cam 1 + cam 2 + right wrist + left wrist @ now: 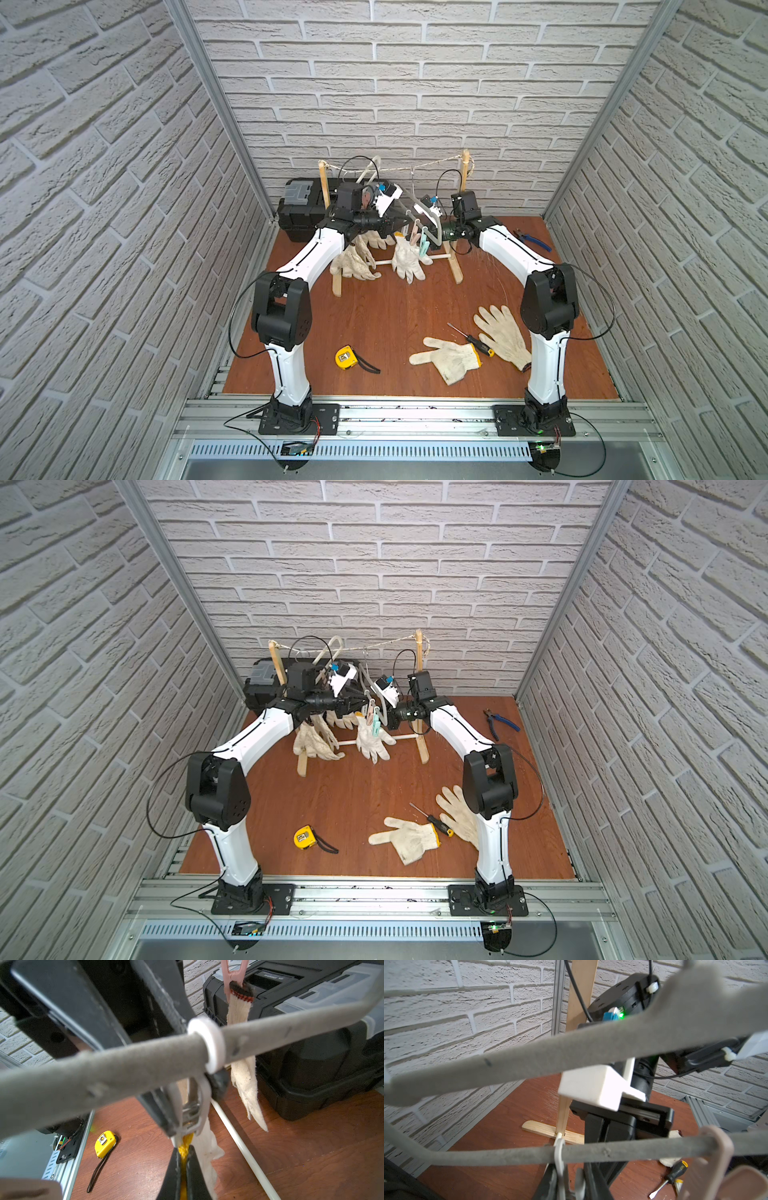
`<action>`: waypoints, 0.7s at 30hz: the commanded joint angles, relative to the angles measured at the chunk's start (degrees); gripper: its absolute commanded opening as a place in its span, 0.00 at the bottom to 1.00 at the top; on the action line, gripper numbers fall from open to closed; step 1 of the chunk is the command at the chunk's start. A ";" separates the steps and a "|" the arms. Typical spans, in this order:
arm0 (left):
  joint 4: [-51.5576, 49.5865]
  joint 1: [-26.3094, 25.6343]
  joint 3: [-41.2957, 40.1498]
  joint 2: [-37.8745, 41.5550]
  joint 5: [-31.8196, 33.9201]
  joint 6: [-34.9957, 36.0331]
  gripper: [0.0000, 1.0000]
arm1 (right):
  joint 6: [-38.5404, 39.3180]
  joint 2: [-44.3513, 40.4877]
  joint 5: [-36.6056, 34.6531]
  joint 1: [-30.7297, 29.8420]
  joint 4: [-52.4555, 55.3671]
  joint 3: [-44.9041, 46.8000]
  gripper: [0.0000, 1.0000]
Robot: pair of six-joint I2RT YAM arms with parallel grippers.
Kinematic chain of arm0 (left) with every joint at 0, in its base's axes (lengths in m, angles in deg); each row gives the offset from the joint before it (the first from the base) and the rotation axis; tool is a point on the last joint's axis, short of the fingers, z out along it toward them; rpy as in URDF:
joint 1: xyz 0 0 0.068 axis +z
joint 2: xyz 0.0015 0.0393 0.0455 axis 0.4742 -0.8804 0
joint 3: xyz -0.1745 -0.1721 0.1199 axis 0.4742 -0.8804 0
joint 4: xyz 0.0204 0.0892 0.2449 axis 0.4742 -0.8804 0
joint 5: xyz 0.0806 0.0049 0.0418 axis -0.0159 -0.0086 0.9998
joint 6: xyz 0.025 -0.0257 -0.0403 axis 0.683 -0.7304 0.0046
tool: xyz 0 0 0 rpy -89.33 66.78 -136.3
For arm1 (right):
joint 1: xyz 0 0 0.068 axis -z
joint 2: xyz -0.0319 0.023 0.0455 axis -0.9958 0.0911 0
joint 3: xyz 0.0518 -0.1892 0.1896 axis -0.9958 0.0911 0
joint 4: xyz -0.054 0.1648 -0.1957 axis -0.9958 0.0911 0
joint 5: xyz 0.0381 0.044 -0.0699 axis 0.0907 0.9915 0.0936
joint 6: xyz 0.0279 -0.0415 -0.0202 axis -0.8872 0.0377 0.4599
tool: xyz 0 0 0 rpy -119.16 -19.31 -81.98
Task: Clip the gloves onto a hanger to dry
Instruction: Clamp the glove onto the hanger.
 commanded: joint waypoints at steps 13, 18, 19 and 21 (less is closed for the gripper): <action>-0.82 -0.98 1.19 -1.67 -0.30 3.31 0.23 | -1.42 -4.79 3.35 1.35 -4.41 0.47 0.02; -1.75 -1.14 1.15 -1.59 1.04 4.94 0.23 | -2.10 -4.90 3.43 1.54 -5.36 0.74 0.02; -1.99 -1.27 1.17 -1.51 1.36 5.35 0.23 | -2.25 -5.78 3.42 1.54 -5.59 0.91 0.03; -2.33 -1.32 1.10 -1.54 2.03 5.95 0.23 | -2.80 -7.08 3.49 1.66 -6.32 1.56 0.02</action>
